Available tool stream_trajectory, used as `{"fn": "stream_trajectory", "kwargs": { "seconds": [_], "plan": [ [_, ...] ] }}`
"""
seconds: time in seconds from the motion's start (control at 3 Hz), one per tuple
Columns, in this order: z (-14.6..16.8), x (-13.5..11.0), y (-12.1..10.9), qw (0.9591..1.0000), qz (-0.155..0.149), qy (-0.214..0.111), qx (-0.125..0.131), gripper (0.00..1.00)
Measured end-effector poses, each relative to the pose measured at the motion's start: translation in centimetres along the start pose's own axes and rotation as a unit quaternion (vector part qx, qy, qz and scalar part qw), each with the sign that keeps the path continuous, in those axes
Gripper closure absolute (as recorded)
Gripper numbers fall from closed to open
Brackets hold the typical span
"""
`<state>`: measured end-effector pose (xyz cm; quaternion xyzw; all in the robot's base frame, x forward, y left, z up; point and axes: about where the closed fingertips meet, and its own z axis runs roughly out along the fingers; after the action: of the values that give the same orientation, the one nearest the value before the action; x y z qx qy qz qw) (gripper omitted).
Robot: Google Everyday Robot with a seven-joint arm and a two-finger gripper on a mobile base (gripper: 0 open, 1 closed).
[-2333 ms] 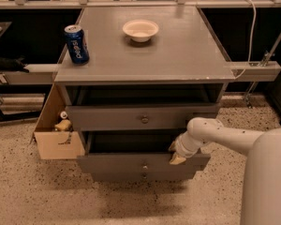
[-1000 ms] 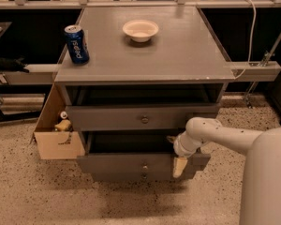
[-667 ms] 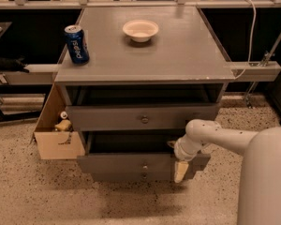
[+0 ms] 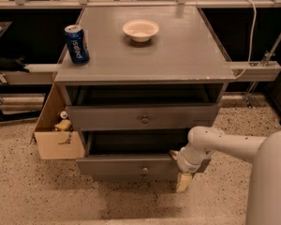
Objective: Open middle drawer
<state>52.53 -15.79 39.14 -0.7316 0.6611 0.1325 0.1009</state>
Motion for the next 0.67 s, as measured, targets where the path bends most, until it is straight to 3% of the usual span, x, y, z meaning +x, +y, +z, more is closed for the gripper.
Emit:
{"fn": "stream_trajectory", "kwargs": {
  "seconds": [0.33, 0.67],
  "plan": [
    [-0.59, -0.54, 3.49, 0.9999, -0.004, -0.006, -0.014, 0.41],
    [-0.94, -0.84, 4.47, 0.9998, -0.006, -0.009, -0.016, 0.72]
  ]
}}
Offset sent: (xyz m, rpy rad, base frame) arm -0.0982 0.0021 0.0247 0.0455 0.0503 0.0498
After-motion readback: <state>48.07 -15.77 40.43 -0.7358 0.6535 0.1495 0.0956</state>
